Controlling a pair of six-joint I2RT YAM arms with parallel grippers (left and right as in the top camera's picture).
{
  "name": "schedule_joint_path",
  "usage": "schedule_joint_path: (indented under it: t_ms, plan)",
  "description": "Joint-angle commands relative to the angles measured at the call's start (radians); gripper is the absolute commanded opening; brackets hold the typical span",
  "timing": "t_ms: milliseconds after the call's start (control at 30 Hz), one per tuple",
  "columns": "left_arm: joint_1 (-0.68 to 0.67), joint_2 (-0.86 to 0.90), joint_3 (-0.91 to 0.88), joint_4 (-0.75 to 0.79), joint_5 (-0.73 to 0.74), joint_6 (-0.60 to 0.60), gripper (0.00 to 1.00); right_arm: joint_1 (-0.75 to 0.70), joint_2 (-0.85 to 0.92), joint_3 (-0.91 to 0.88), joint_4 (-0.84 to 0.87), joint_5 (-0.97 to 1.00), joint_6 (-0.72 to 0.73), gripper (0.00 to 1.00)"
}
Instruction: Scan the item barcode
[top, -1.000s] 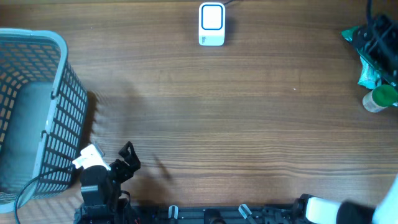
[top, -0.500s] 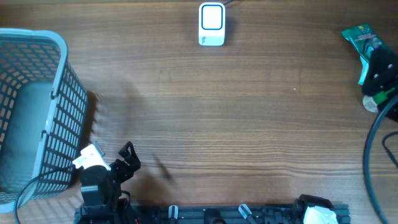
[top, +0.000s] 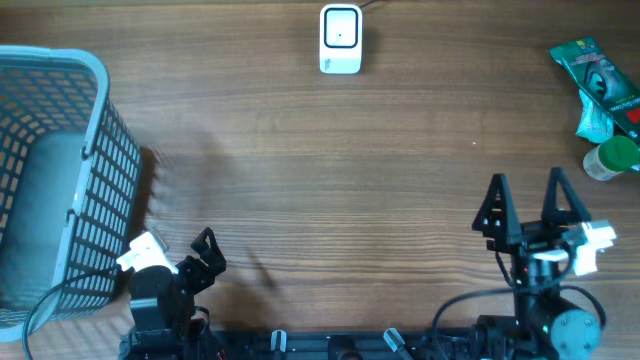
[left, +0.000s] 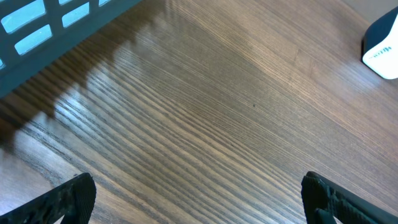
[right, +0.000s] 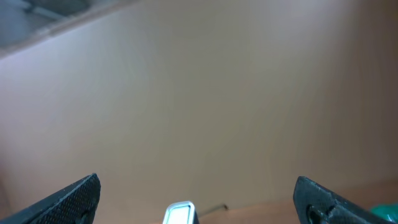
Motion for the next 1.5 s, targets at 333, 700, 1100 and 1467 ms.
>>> schedule_joint_path:
  t_ms: [333,700,1100,1467]
  plan:
    - [-0.004,-0.007,-0.004,0.003,-0.002,-0.005,1.0,0.063,-0.023,-0.188,0.006,0.011,-0.229,1.0]
    - [-0.004,-0.007,-0.004,0.003,-0.002,-0.005,1.0,0.077,-0.023,-0.188,-0.192,0.011,-0.32,1.0]
    - [-0.004,-0.007,-0.004,0.003,-0.002,-0.005,1.0,0.077,-0.021,-0.187,-0.191,0.015,-0.32,1.0]
    - [-0.053,-0.008,-0.083,0.607,0.059,0.138,1.0,0.077,-0.021,-0.187,-0.191,0.015,-0.32,1.0]
